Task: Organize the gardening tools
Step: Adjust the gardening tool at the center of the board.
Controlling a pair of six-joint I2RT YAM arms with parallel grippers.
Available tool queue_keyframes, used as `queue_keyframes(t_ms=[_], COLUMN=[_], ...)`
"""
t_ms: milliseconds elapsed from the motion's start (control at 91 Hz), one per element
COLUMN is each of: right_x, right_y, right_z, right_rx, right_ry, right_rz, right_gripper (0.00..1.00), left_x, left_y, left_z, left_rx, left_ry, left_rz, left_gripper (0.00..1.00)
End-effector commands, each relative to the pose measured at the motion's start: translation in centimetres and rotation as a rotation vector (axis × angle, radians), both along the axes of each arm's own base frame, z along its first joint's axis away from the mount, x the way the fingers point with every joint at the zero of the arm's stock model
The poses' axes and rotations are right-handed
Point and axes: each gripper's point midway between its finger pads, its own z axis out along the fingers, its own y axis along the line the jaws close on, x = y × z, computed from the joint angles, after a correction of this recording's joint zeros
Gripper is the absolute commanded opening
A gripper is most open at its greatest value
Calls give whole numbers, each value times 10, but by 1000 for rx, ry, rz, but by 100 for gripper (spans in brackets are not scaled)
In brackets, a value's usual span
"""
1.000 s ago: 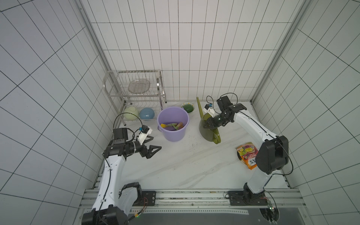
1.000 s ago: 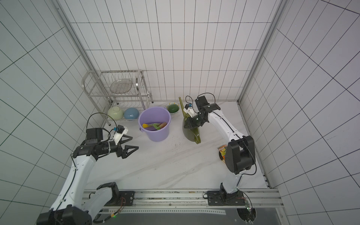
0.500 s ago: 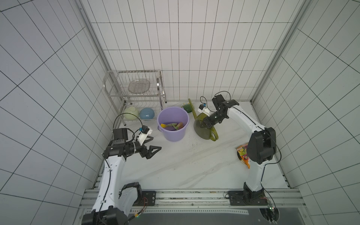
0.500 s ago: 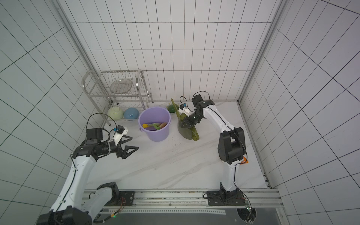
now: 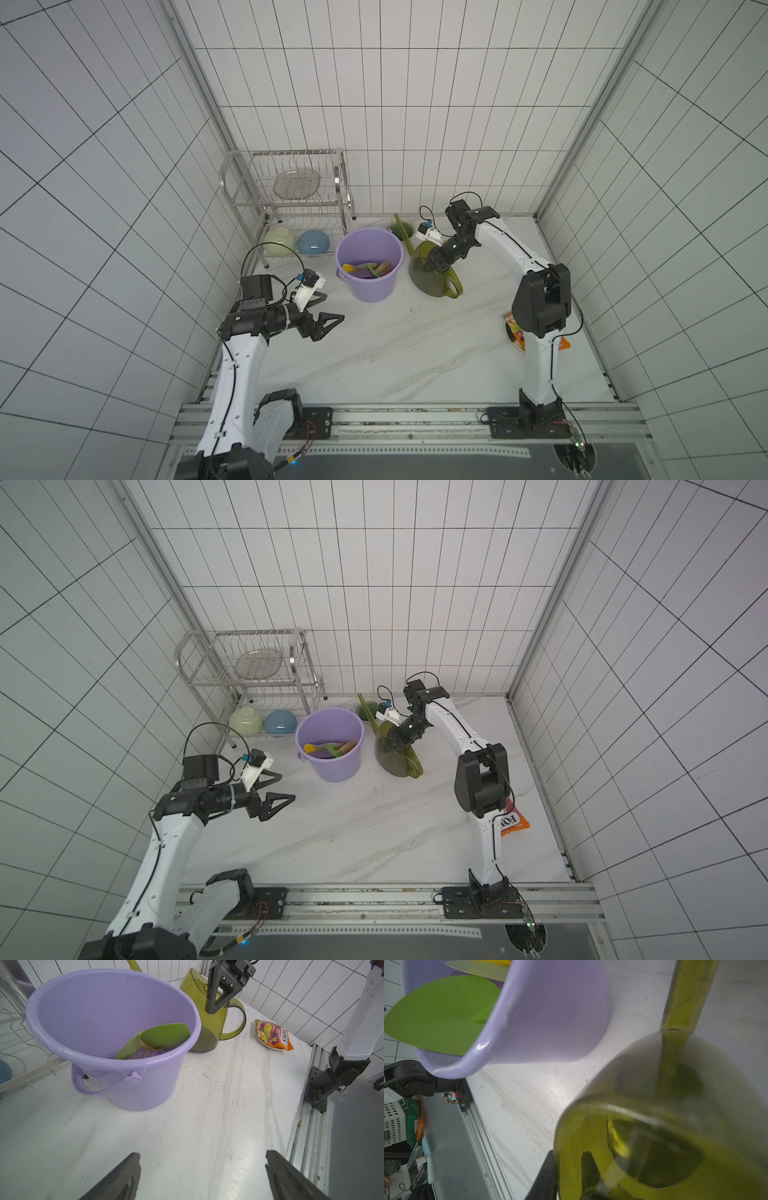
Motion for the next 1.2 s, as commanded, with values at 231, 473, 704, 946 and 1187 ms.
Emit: queue_keyframes(t_ms=[231,473,704,946,1187], right_x=[2,0,-4,-9,-6], right_y=[3,3,4,-2,-45], right_z=[7,11,18,58,81], right_rx=[-22,-65,-84,-33,39], right_ry=[0,-64,-119,-168,-196], right_rz=[-5,-13,-38,-136,-421], right_gripper=[35,35,42,51,60], left_x=[-1,-1,-1,7,20], left_y=[2,2,2,8,21], left_z=[5,7,9,8,-1], left_rx=[22,22,24,43,69], left_ry=[-27,-30,-32,-22,1], left_rz=[4,5,8,50,152], left_gripper=[95,95,95,95,95])
